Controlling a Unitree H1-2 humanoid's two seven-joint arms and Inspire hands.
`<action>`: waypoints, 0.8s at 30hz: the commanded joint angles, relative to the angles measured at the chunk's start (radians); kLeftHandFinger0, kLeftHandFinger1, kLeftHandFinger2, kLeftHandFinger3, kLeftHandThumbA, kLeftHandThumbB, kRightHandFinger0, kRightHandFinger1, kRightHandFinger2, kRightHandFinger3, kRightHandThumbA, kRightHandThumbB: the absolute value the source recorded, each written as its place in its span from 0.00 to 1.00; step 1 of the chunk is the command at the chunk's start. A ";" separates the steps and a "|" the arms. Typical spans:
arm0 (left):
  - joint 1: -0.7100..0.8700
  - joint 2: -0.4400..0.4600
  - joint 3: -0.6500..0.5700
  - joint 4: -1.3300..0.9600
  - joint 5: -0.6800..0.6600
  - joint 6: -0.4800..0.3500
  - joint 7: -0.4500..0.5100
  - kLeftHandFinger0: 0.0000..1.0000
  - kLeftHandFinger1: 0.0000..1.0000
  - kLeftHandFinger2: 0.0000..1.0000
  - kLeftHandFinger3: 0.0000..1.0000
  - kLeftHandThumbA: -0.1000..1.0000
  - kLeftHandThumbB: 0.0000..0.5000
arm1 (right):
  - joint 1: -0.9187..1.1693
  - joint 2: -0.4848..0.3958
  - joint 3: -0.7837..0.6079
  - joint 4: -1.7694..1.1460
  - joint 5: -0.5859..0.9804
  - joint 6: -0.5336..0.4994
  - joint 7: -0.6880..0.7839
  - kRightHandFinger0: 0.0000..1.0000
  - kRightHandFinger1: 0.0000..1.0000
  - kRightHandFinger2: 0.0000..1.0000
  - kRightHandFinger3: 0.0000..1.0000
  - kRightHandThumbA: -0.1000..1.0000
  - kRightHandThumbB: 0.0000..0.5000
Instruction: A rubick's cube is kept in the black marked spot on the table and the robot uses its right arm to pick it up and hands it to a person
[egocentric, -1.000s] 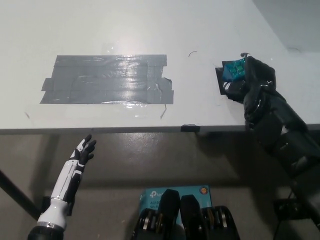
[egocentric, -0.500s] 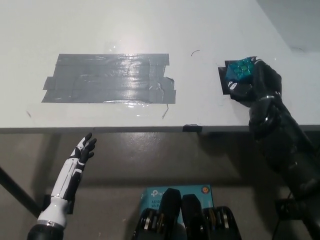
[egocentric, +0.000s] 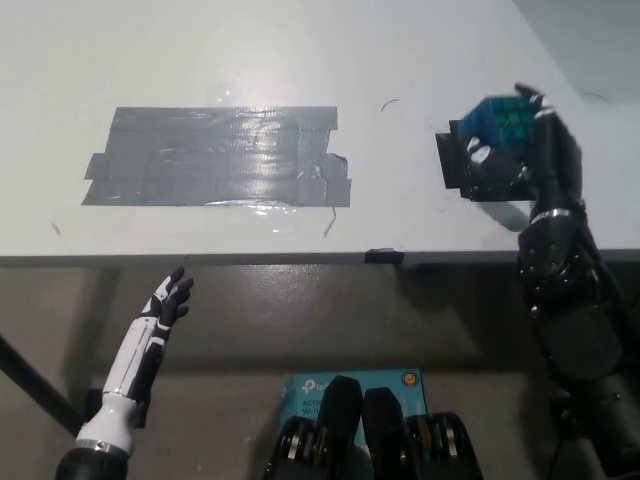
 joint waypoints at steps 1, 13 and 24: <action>-0.041 0.018 0.006 -0.018 -0.005 -0.034 -0.010 1.00 1.00 1.00 1.00 1.00 0.43 | -0.052 0.041 -0.144 -0.434 0.135 0.067 0.029 0.00 0.31 0.76 0.78 0.00 0.38; -0.041 0.019 0.004 -0.010 0.001 -0.041 -0.008 1.00 1.00 1.00 1.00 1.00 0.40 | -0.040 0.067 -0.183 -0.548 0.168 0.072 0.077 0.00 0.38 0.83 0.84 0.00 0.38; -0.037 0.020 0.003 -0.020 -0.004 -0.027 -0.014 1.00 1.00 1.00 1.00 1.00 0.41 | -0.038 0.084 -0.190 -0.541 0.166 0.068 0.084 0.00 0.42 0.86 0.85 0.00 0.37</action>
